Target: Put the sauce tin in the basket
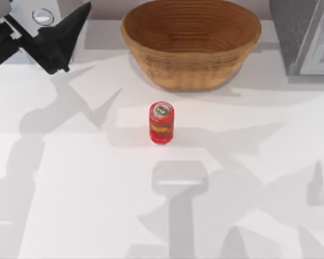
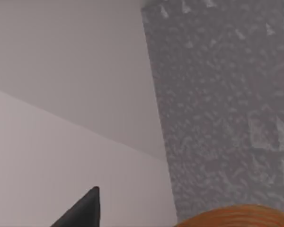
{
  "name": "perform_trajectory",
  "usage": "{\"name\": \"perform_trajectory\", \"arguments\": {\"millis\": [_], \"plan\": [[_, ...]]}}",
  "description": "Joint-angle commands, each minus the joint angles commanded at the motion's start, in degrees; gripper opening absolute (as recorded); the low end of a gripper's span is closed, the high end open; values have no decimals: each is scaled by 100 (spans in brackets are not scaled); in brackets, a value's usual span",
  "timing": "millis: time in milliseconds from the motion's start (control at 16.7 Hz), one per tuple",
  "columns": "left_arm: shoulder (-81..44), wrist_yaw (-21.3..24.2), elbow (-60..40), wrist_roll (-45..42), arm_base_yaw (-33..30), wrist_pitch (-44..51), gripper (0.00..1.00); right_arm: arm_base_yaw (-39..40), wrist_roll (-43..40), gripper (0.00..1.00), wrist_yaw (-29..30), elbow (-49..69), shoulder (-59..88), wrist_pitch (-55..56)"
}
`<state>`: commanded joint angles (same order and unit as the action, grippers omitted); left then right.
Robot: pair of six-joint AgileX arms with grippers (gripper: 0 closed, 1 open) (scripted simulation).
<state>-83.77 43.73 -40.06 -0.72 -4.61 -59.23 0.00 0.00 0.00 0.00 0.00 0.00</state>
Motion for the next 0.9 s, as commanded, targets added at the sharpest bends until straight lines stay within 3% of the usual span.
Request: {"name": "perform_trajectory", "arguments": {"millis": [900], "plan": [[-4811, 2541, -1486, -253, -243, -2171, 100, 0, 0, 100, 0, 0, 0, 0]]}}
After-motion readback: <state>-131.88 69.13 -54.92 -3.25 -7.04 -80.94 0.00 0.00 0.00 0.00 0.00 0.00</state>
